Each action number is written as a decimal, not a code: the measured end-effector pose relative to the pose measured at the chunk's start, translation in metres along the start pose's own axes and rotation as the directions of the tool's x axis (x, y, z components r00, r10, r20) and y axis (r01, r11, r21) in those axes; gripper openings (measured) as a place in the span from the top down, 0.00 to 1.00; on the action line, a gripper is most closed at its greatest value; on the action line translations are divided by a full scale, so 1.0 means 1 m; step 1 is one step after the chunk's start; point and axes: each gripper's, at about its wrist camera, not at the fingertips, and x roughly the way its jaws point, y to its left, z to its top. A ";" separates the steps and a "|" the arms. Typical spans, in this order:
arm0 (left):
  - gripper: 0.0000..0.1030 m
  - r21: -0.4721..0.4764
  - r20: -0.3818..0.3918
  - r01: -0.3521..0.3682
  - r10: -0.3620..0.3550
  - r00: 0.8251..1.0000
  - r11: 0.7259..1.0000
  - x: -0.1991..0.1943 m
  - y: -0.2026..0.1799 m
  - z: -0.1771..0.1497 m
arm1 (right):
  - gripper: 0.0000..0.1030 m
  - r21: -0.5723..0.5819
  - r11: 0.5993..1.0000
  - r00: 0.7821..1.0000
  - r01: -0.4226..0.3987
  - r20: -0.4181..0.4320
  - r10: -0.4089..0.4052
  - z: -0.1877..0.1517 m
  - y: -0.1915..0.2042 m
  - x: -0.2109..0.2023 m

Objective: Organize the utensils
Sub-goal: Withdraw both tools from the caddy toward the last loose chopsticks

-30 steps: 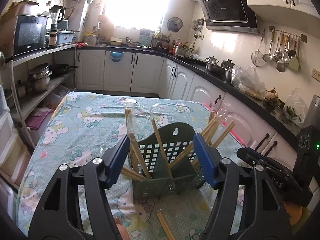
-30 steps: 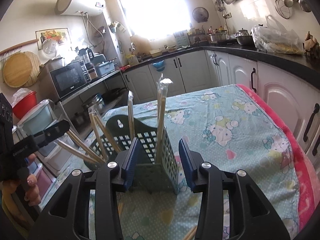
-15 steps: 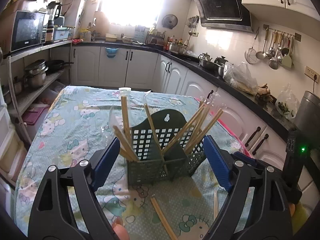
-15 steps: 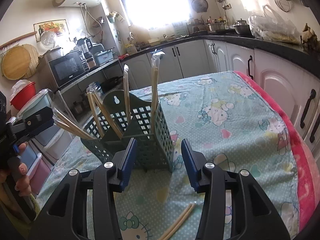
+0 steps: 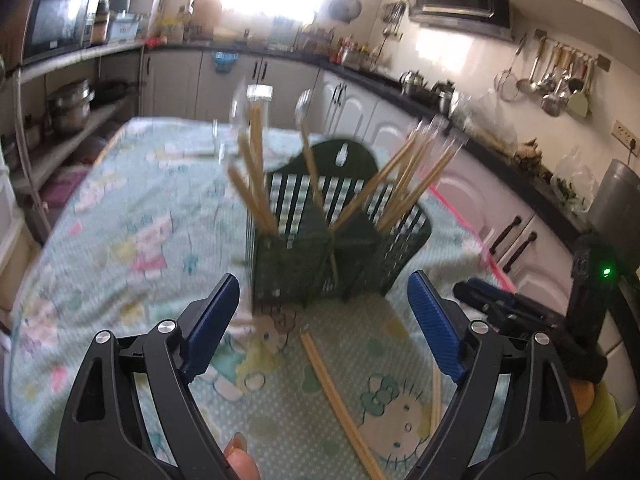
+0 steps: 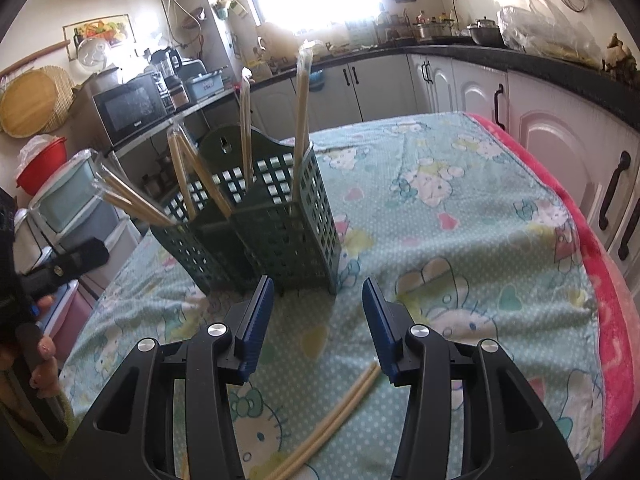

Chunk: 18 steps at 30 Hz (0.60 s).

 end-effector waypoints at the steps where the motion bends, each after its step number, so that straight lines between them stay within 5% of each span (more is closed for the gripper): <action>1: 0.24 -0.010 -0.018 0.001 -0.001 1.000 1.000 0.005 0.002 -0.004 | 0.57 0.000 1.000 1.000 0.001 -0.005 -0.001 -0.002 0.000 0.000; 18: 0.24 -0.092 -0.211 0.022 -0.041 0.977 0.996 0.062 0.009 -0.046 | 0.53 0.025 0.999 0.994 0.037 -0.108 -0.034 -0.032 -0.014 0.011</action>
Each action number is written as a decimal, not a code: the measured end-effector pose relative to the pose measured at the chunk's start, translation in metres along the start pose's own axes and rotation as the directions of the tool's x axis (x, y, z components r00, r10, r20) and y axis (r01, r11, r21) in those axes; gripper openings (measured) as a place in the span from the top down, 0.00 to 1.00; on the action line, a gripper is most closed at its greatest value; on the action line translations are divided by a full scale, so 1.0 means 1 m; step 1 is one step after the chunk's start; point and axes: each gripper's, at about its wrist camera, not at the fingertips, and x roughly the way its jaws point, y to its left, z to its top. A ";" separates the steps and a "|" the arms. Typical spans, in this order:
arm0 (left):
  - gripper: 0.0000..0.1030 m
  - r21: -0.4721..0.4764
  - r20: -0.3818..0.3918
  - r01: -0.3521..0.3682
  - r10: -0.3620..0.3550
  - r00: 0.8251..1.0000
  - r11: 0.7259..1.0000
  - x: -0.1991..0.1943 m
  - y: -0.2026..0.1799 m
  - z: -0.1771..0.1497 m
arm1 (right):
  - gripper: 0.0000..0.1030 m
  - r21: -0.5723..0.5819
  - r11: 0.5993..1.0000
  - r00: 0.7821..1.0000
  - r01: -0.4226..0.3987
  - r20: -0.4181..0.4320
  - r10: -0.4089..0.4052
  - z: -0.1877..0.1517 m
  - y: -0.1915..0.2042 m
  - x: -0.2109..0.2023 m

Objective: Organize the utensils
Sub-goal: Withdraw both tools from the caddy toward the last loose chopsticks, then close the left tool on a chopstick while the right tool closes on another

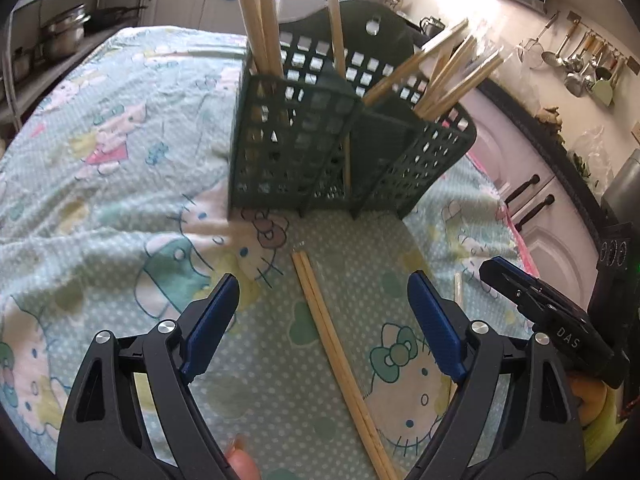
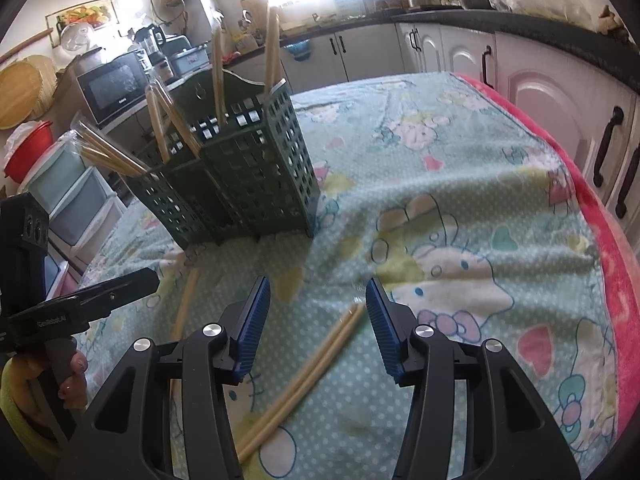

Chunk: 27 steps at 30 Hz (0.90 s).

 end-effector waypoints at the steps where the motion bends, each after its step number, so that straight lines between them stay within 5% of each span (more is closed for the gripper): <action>1: 0.24 0.000 -0.006 0.000 0.000 1.000 1.000 0.003 0.000 -0.001 | 0.53 0.001 1.000 1.000 0.000 -0.007 0.000 -0.002 -0.001 0.001; 20: 0.21 -0.005 -0.076 -0.004 0.004 0.997 1.000 0.040 -0.001 0.004 | 0.53 0.021 1.000 0.994 0.014 -0.110 -0.012 -0.010 -0.009 0.030; 27: 0.28 0.054 -0.066 -0.051 0.054 0.996 0.997 0.052 -0.006 0.010 | 0.52 0.005 1.000 0.992 0.020 -0.125 -0.020 -0.008 -0.006 0.040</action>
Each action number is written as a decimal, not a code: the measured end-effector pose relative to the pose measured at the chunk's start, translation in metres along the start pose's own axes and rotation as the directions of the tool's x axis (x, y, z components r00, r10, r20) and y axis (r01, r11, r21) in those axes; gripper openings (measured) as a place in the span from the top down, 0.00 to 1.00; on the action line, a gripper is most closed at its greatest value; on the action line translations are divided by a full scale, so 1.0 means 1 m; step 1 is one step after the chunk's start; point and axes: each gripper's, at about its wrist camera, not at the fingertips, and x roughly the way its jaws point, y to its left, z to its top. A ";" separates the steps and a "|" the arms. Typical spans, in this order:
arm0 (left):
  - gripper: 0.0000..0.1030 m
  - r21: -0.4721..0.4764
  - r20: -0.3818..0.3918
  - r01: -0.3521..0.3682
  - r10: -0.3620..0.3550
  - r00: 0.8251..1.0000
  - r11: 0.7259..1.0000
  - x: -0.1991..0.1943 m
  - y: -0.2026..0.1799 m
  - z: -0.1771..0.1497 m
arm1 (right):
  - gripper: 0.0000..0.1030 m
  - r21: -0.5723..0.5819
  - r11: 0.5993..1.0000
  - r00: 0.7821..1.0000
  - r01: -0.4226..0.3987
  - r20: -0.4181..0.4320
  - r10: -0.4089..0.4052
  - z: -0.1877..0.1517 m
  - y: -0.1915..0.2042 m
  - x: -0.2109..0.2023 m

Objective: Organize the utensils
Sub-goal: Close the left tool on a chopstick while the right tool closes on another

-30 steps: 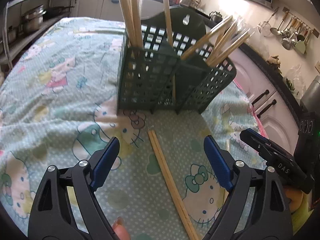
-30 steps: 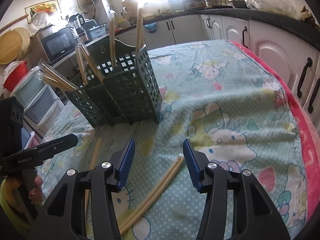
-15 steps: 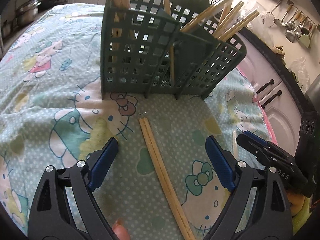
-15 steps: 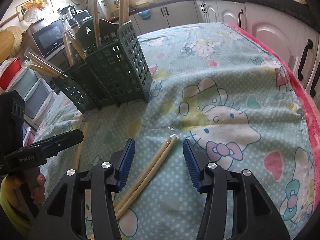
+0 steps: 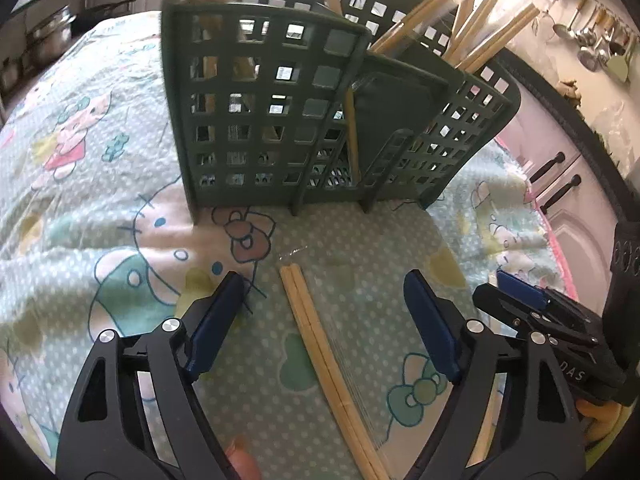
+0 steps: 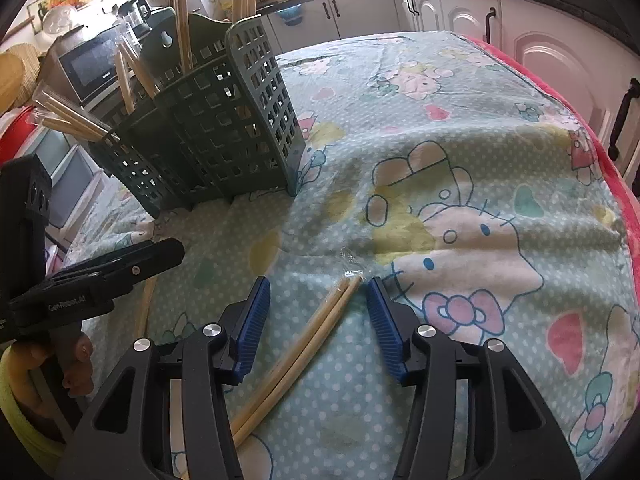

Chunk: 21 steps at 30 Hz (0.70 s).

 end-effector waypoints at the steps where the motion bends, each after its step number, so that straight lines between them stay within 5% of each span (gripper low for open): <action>1: 0.29 0.010 0.002 -0.004 0.004 1.000 1.000 0.001 -0.001 0.001 | 0.52 -0.003 1.000 1.000 0.003 -0.001 -0.003 0.001 0.001 0.001; 8: 0.37 0.040 0.018 -0.042 0.042 0.999 0.998 0.007 -0.003 0.003 | 0.54 -0.035 0.999 0.999 0.041 0.009 -0.041 0.003 0.006 0.008; 13: 0.52 0.048 0.033 -0.082 0.080 0.996 0.995 0.009 -0.002 0.004 | 0.79 -0.053 0.997 0.998 0.062 0.018 -0.061 0.005 0.007 0.009; 21: 0.78 0.031 0.042 -0.111 0.110 0.993 0.993 0.011 0.005 0.004 | 0.89 -0.046 0.999 1.000 -0.004 0.028 0.005 0.009 0.010 0.006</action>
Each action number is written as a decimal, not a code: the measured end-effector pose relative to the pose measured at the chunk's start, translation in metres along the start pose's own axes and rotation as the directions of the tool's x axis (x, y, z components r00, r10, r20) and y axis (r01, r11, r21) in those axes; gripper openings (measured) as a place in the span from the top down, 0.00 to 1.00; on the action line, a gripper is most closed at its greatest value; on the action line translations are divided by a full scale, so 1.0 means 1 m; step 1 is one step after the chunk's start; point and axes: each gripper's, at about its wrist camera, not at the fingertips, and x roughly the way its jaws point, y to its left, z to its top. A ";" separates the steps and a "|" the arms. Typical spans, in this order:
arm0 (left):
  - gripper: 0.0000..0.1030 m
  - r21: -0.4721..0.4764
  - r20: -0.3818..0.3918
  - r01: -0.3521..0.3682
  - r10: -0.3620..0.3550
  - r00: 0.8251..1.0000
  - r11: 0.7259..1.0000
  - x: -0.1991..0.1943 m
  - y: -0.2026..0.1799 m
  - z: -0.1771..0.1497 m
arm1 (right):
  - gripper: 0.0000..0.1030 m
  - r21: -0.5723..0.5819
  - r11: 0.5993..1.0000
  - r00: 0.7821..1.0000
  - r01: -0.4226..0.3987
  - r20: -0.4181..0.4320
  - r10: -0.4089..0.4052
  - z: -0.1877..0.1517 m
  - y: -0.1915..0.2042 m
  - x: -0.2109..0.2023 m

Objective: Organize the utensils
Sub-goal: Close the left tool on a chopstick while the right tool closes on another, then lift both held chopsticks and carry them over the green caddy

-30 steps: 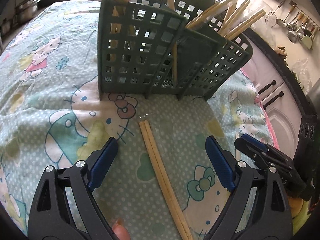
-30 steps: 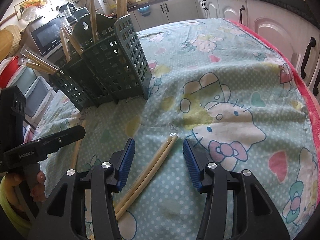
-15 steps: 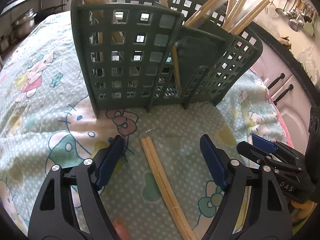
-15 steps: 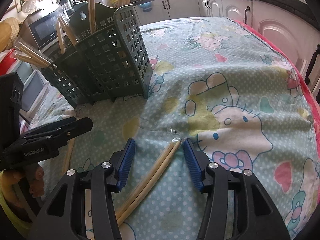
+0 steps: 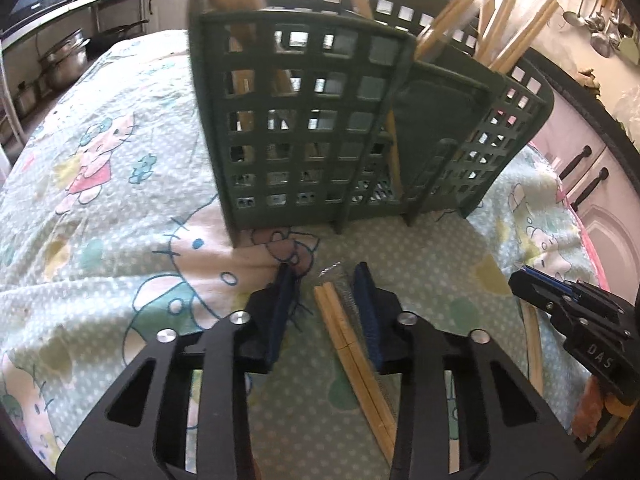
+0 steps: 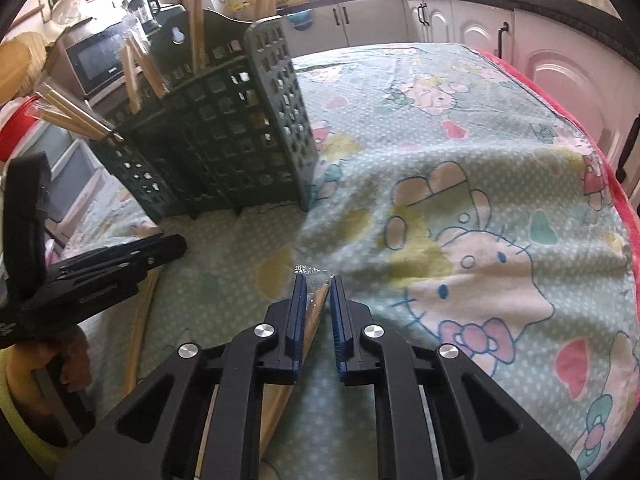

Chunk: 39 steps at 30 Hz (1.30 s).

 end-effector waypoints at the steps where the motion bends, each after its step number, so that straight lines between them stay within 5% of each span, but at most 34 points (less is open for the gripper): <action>1: 0.80 -0.005 -0.002 0.002 -0.002 1.000 1.000 0.000 0.001 0.000 | 0.89 -0.003 1.000 1.000 -0.009 0.004 0.009 0.001 0.002 -0.001; 15: 0.90 -0.071 0.008 0.135 -0.135 0.991 0.988 -0.038 0.020 -0.009 | 0.90 -0.046 0.995 0.991 -0.089 0.096 0.093 0.013 0.027 -0.032; 26: 0.92 0.015 0.142 0.188 -0.188 0.972 0.982 -0.102 -0.003 0.015 | 0.91 -0.101 0.986 0.966 -0.130 0.210 0.149 0.033 0.041 -0.078; 39: 0.94 0.123 0.302 0.160 -0.190 0.934 0.979 -0.158 -0.033 0.060 | 0.95 -0.141 0.981 0.925 -0.130 0.339 0.171 0.057 0.048 -0.123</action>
